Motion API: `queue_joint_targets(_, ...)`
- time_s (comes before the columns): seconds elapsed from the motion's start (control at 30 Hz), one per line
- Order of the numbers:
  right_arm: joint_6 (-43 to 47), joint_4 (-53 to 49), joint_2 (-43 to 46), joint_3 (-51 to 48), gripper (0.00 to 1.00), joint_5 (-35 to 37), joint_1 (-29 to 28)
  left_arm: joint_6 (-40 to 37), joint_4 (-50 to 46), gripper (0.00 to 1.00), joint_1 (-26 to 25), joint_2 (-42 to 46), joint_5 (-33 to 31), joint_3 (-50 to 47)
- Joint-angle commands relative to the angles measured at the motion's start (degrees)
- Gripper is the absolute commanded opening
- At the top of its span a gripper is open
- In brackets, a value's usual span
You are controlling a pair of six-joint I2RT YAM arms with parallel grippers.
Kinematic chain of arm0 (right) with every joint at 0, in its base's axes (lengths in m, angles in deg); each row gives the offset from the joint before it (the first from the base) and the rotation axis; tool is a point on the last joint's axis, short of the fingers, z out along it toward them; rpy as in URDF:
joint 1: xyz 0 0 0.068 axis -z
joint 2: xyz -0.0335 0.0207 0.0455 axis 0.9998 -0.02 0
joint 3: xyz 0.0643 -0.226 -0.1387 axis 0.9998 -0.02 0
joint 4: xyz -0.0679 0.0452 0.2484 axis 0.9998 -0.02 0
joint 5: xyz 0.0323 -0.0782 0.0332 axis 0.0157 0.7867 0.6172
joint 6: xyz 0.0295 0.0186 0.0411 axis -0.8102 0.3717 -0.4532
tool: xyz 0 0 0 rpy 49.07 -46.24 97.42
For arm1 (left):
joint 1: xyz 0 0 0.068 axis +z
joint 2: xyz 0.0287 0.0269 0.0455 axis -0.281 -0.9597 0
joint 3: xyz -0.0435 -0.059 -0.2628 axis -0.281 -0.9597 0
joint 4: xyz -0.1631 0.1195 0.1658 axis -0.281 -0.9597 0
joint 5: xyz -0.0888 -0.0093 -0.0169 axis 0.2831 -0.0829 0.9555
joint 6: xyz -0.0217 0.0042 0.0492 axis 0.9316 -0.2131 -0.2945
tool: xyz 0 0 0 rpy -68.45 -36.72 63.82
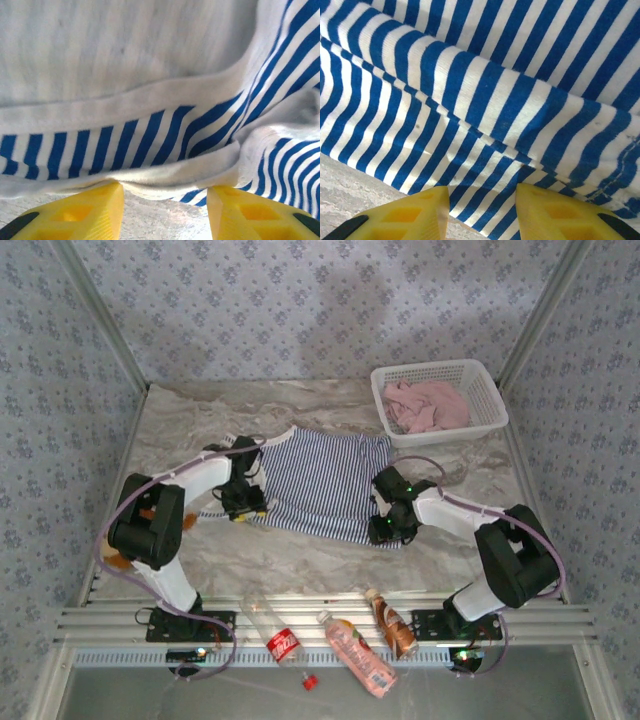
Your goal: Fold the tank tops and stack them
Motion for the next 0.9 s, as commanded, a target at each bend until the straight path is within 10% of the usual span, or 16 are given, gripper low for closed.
queue_joint_targets(0.0,-0.4,-2.5,0.7,-0.7,0.42,1.1,0.2,-2.5,-1.7,0.47,1.0,-1.3,-0.5,1.3)
queue_joint_targets(0.87,3.2,-5.4,4.8,9.7,0.48,-3.4,-2.7,-12.4,-16.6,0.49,3.9,-9.1,-8.3,13.3)
